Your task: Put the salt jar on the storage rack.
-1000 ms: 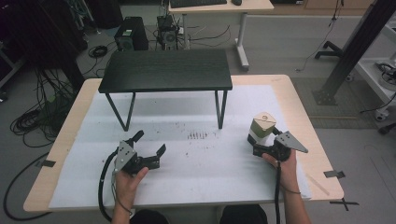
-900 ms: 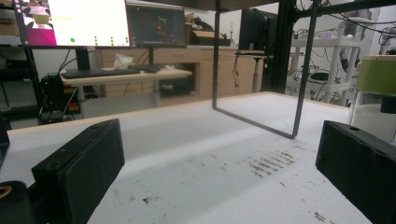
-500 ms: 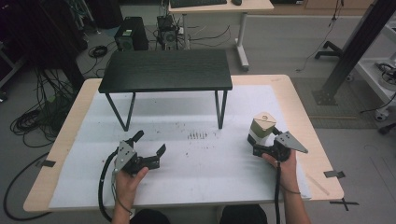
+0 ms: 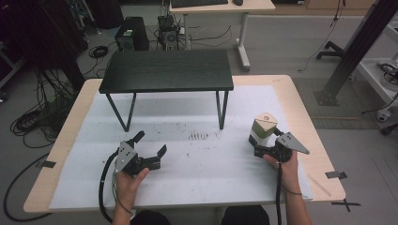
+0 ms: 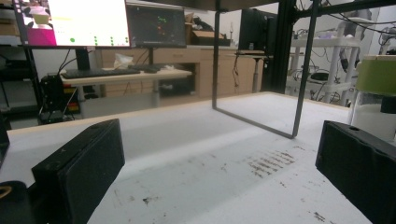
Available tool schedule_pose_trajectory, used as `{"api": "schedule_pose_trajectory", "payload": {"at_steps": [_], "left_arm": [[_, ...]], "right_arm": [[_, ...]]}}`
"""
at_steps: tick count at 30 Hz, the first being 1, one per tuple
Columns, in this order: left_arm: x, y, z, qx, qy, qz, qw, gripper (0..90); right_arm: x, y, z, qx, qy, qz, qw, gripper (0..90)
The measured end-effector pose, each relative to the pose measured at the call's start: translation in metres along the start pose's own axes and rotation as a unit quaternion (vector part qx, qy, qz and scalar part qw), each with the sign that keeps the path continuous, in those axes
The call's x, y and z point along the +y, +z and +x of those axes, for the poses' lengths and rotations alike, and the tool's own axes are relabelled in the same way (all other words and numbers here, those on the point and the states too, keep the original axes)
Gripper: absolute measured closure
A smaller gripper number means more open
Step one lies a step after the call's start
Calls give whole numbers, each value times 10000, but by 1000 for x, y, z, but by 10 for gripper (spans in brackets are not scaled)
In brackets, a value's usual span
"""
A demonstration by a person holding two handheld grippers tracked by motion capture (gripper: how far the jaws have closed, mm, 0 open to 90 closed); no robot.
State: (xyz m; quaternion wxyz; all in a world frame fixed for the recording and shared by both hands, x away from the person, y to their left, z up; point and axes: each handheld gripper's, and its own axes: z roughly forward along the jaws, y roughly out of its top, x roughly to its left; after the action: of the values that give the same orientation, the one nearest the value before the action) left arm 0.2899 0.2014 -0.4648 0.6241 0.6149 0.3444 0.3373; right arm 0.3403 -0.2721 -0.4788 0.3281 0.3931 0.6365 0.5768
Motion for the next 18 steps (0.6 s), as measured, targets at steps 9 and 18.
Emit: {"api": "schedule_pose_trajectory", "payload": {"at_steps": [9,18], "left_arm": [[0,0,0,-1,2,0,10000,16],[0,0,0,-1,0,0,10000,16]], "right_arm": [[0,0,0,11,15,5,10000,32],[0,0,-1,20,36,4,10000,38]]}}
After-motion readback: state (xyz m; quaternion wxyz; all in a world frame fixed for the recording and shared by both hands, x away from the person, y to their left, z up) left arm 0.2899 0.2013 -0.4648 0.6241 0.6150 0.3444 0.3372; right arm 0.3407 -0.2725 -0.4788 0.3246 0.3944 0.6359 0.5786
